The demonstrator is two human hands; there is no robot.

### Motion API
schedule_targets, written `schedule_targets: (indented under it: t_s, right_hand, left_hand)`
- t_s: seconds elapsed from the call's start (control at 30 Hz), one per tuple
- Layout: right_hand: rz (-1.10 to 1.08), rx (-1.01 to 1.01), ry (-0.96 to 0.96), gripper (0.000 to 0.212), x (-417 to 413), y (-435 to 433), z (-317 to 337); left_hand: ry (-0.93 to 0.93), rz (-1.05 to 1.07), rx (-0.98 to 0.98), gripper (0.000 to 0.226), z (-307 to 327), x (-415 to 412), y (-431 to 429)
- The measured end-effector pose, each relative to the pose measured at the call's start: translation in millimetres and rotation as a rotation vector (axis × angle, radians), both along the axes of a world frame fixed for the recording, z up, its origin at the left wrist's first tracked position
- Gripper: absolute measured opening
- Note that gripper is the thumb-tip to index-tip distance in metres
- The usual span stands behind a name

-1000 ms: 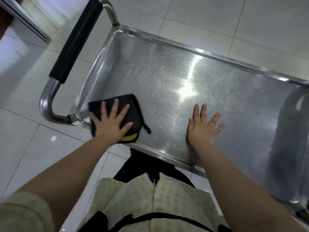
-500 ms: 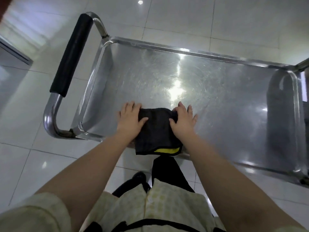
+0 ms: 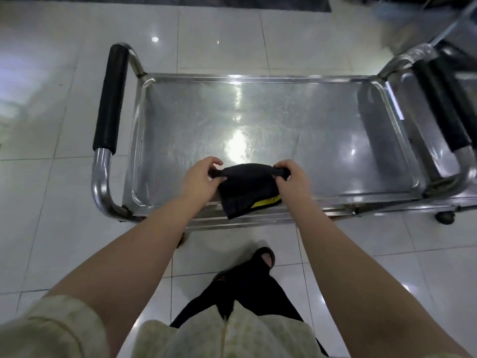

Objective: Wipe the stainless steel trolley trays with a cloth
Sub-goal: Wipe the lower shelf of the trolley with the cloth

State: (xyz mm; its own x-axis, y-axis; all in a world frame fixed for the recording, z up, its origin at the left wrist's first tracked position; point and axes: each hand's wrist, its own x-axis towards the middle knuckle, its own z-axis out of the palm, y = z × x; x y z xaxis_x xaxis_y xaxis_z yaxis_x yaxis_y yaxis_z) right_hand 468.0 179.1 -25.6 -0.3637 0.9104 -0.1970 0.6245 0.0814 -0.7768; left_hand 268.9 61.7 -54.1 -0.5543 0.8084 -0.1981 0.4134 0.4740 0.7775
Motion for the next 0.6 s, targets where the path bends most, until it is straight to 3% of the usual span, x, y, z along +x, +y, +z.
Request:
schedule_targets:
  t_s: [0.27, 0.37, 0.5, 0.6]
  right_hand:
    - [-0.005, 0.123, -0.019, 0.018, 48, -22, 48]
    - [0.021, 0.203, -0.13, 0.016, 68, -34, 62]
    - [0.139, 0.379, -0.316, 0.036, 83, -47, 74]
    - [0.201, 0.507, -0.448, 0.028, 96, -56, 76]
  left_hand:
    - [0.191, -0.18, 0.152, 0.019, 61, 24, -6]
    - [0.246, -0.285, 0.159, 0.019, 73, 37, -5]
    - [0.318, -0.41, 0.202, 0.025, 85, 58, -10]
    - [0.408, -0.458, 0.252, 0.03, 88, 77, -18]
